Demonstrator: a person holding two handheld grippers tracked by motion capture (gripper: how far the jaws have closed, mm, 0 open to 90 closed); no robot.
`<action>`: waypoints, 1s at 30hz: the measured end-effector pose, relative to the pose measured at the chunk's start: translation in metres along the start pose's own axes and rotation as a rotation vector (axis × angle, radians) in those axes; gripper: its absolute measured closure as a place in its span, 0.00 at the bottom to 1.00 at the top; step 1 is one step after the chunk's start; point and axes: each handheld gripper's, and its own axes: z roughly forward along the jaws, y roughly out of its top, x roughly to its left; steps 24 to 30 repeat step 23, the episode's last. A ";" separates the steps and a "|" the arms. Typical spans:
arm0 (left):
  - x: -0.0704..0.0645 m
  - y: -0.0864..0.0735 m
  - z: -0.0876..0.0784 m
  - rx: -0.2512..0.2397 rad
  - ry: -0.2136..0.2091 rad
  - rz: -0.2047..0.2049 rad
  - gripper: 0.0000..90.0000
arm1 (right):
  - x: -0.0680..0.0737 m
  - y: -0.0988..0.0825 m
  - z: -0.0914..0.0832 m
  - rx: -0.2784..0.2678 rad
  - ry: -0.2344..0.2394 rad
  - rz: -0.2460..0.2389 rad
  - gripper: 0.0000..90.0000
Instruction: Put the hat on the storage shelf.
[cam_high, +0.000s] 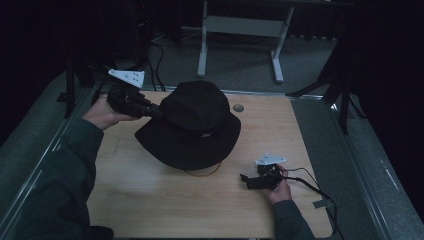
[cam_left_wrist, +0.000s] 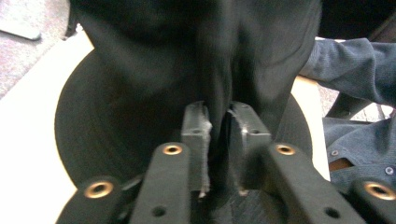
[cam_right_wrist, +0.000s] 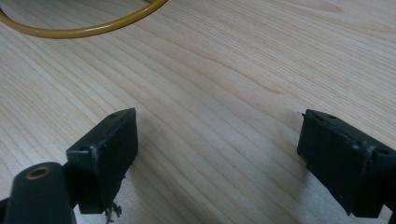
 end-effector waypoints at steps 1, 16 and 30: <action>0.000 0.000 0.000 0.000 0.000 0.000 0.81 | 0.000 0.000 0.000 0.000 0.000 0.000 0.14; 0.007 -0.010 -0.004 -0.080 0.085 -0.092 0.42 | 0.000 0.000 0.000 0.001 0.000 -0.001 0.14; 0.014 -0.024 -0.015 -0.128 0.138 -0.141 0.42 | 0.000 0.000 0.000 0.001 0.000 -0.002 0.14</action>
